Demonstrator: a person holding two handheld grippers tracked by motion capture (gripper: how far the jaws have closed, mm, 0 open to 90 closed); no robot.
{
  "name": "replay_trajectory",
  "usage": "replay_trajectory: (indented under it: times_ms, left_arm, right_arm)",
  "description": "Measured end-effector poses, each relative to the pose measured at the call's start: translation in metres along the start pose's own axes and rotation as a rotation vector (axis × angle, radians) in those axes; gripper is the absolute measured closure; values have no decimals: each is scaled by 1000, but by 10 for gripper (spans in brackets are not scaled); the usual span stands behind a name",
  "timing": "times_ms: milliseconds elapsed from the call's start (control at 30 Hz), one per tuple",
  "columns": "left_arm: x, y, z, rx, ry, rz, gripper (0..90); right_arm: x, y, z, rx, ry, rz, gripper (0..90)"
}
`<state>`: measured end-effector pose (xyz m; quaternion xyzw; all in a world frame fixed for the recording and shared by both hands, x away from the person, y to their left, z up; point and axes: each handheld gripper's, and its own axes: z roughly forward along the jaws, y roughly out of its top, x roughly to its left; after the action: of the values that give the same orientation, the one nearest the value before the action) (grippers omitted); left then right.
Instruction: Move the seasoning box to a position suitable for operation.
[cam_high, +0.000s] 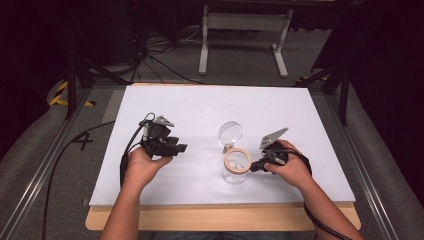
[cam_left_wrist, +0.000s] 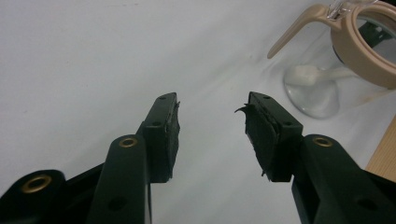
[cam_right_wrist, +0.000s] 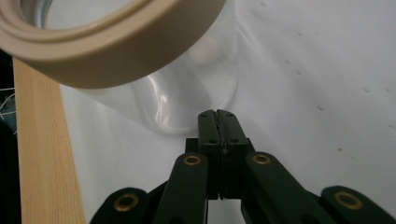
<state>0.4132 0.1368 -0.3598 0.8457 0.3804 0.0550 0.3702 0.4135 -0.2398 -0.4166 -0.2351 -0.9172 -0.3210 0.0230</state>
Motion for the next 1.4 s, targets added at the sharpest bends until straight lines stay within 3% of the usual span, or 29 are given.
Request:
replay_trajectory:
  times_ms: [133, 267, 433, 567, 867, 1000, 1100, 1267, 1400]
  left_arm:
    - [-1, 3, 3, 11, -4, 15, 557]
    - [-4, 5, 7, 30, -21, 49, 650]
    - [-5, 8, 10, 48, -55, 57, 722]
    - [-6, 9, 10, 53, -58, 66, 796]
    - [-7, 12, 12, 50, -68, 85, 845]
    - [-8, 17, 14, -5, -88, 99, 894]
    - [-10, 25, 15, -58, -115, 113, 897]
    - [-10, 36, 21, -113, -117, 117, 896]
    - [-14, 43, 28, -161, -118, 115, 895]
  right_arm:
    - [8, 1, 3, 3, 7, -15, 900]
    - [15, 2, 6, 2, 11, -34, 900]
    - [24, 2, 10, -16, -3, -56, 900]
    - [28, 3, 12, -18, -5, -64, 900]
    - [32, 1, 15, -39, 1, -58, 900]
    - [35, -1, 8, -55, -13, -63, 900]
    - [39, -2, -7, -91, -29, -45, 900]
    - [56, 3, -31, -155, -60, -64, 900]
    - [63, 4, -39, -203, -46, -51, 900]
